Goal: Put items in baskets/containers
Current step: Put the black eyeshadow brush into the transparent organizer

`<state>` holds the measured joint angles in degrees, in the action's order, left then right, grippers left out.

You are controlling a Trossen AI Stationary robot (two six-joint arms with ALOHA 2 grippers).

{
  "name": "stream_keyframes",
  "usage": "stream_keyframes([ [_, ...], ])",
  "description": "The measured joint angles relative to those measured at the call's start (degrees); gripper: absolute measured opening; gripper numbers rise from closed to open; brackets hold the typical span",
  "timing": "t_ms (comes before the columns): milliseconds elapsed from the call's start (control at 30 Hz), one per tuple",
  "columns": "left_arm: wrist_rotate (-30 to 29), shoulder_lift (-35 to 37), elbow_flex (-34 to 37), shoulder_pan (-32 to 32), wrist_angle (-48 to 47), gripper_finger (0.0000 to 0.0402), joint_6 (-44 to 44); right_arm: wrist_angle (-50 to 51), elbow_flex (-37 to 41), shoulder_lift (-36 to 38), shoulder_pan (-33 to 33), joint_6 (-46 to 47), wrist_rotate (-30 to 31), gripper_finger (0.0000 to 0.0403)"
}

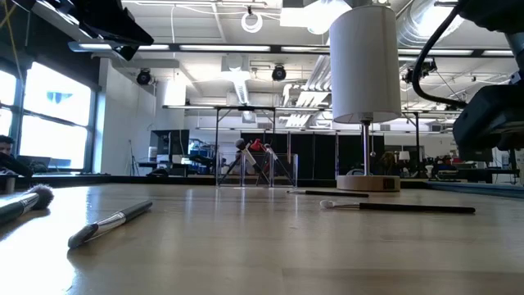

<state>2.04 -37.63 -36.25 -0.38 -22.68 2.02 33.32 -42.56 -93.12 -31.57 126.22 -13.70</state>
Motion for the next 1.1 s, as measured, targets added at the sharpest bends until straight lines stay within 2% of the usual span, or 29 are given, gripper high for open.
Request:
stream_keyframes([
  [200, -0.06, 0.0, 0.0, 0.0, 0.0, 0.0, -0.12, -0.34, 0.14, 1.02, -0.11, -3.51, 3.06, 0.0004],
  [267, -1.14, 0.0, 0.0, 0.0, 0.0, 0.0, -0.2, -0.3, 0.19, 2.74, -0.23, -5.52, 6.33, 0.0004],
  [433, -6.33, 0.0, 0.0, 0.0, 0.0, 0.0, -0.28, 3.13, -2.92, 8.07, 0.19, -12.75, 22.44, 0.0002],
  [700, -7.58, 0.0, 0.0, 0.0, 0.22, 0.0, -0.26, 3.23, -8.04, 12.95, 2.49, -34.57, 41.2, 0.0001],
  [867, -7.84, 0.0, 0.0, 0.0, 0.62, 0.0, -0.24, -0.24, -10.35, 15.19, 8.48, -49.91, 49.52, 0.0],
  [967, -8.96, 0.0, 0.0, 0.0, 2.01, 0.0, 0.88, -4.1, -11.0, 15.74, 14.67, -62.1, 49.71, 0.0],
  [1100, -13.45, 0.0, 0.0, 0.0, 3.74, 0.0, 2.92, -12.38, -11.08, 16.39, 26.0, -77.41, 40.39, 0.0],
])
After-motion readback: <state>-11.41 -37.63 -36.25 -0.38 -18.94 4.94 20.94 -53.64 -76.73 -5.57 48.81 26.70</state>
